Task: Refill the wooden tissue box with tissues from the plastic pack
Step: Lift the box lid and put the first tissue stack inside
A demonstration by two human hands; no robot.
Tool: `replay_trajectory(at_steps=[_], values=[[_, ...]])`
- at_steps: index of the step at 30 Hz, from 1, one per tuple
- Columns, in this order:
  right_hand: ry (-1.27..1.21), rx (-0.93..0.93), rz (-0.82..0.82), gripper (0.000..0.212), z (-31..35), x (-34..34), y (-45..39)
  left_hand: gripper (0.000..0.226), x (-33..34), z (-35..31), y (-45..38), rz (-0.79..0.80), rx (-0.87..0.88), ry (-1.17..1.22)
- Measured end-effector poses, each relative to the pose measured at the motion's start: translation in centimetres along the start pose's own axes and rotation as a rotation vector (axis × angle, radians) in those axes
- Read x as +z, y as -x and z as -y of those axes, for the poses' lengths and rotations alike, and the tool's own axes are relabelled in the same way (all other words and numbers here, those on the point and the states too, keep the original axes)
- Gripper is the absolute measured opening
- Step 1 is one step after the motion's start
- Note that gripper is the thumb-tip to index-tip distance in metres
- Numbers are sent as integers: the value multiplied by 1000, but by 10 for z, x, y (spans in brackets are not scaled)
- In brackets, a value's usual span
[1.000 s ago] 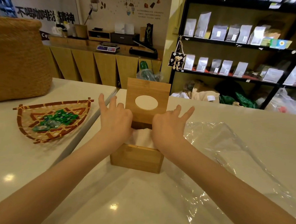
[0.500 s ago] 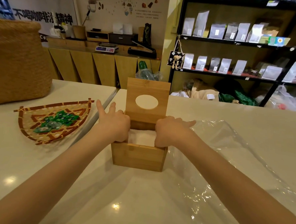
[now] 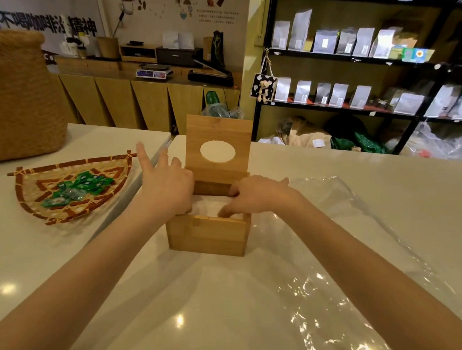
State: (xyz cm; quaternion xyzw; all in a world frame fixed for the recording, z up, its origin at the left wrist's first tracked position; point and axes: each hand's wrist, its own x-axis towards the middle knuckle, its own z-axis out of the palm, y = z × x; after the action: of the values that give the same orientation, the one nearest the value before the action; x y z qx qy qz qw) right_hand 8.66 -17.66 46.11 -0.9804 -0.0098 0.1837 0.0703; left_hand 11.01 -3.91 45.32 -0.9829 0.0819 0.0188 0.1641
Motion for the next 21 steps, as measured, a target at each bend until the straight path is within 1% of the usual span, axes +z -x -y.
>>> replay_trajectory(at_steps=[2, 3, 4, 6, 8, 11, 13, 15, 18, 21], values=[[-296, -144, 4, 44, -16, -8, 15, 38, -19, -2, 18, -110, -16, 89], [-399, -189, -1, 45, -26, -13, 25, 38, -31, -5, 29, -178, 1, 140], [-465, -206, -22, 45, -36, -16, 36, 36, -42, -9, 41, -247, 52, 183], [-512, -203, -98, 43, -62, -19, 58, 35, -60, -25, 66, -326, 248, 285], [-528, -189, -188, 40, -89, -15, 80, 40, -70, -48, 87, -335, 497, 344], [-556, -182, -242, 30, -127, 2, 117, 47, -68, -91, 97, -347, 863, 241], [-581, -121, -273, 25, -150, 18, 141, 54, -60, -121, 95, -302, 1045, 201], [-628, -22, -347, 22, -171, 37, 161, 60, -49, -150, 88, -263, 1200, 220], [-633, 110, -479, 30, -195, 67, 185, 66, -28, -187, 77, -276, 1350, 253], [-617, 168, -594, 30, -202, 98, 205, 75, -7, -209, 73, -192, 1349, 264]])
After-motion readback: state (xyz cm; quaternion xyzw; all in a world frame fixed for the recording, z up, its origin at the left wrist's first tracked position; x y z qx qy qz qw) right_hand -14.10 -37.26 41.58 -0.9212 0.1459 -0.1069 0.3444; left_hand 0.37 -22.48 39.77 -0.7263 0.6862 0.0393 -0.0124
